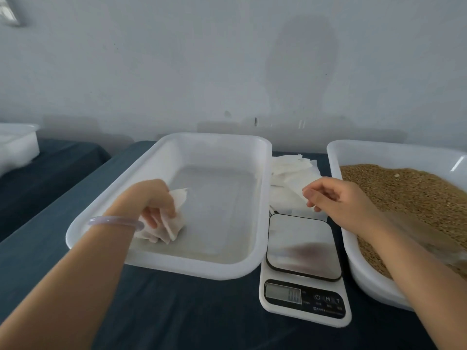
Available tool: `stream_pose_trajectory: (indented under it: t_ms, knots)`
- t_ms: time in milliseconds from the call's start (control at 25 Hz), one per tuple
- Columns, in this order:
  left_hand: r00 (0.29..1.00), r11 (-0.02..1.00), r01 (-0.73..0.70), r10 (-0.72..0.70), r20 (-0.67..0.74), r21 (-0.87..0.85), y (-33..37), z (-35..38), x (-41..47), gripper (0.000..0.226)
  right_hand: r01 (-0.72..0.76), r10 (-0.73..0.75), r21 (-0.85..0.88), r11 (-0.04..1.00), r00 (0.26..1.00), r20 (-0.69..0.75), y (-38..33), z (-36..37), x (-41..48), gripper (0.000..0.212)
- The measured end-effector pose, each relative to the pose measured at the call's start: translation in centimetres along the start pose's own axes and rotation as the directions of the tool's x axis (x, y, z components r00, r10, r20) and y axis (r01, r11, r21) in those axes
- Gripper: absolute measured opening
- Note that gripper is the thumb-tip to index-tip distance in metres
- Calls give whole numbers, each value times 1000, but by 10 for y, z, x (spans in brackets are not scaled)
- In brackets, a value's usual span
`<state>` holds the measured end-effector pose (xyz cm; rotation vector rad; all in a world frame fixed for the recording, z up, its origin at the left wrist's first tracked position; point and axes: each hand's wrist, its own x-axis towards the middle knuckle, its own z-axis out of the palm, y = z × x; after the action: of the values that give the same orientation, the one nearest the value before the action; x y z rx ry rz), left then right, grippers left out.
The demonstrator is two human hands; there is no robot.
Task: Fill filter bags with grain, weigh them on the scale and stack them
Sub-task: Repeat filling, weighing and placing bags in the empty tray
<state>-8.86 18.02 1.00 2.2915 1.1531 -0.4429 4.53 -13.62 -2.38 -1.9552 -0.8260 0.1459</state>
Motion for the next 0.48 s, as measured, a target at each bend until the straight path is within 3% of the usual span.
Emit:
stream_pose_trajectory:
  t_ms: [120,160,240,320,400,480]
  knots:
    - [987,988,100,-113,112,117,-14,-1,2,37,-13,13,0,1000,1000,0,0,0,0,43]
    - [988,976,106,-124,87,191,-13,-4,4,40,-17,17,-3,1000,1000,-2,0,0,0,42]
    - [993,908,99,-61,-105,408,-2,-12,3,37,-21,20,-6,1000,1000,-10,1,-1,0,38]
    - [937,839,68,133,-324,539,18,-15,-6,24,-24,24,-16,1000,999,-26,3,0,1,30]
    - [844,818,-188,417,-336,544,49,-5,-13,28,-37,36,-6,999,998,-52,5,-1,2,22]
    - [677,685,-544,700,-228,484,90,20,-27,33,-45,49,39,998,995,-92,5,-2,3,22]
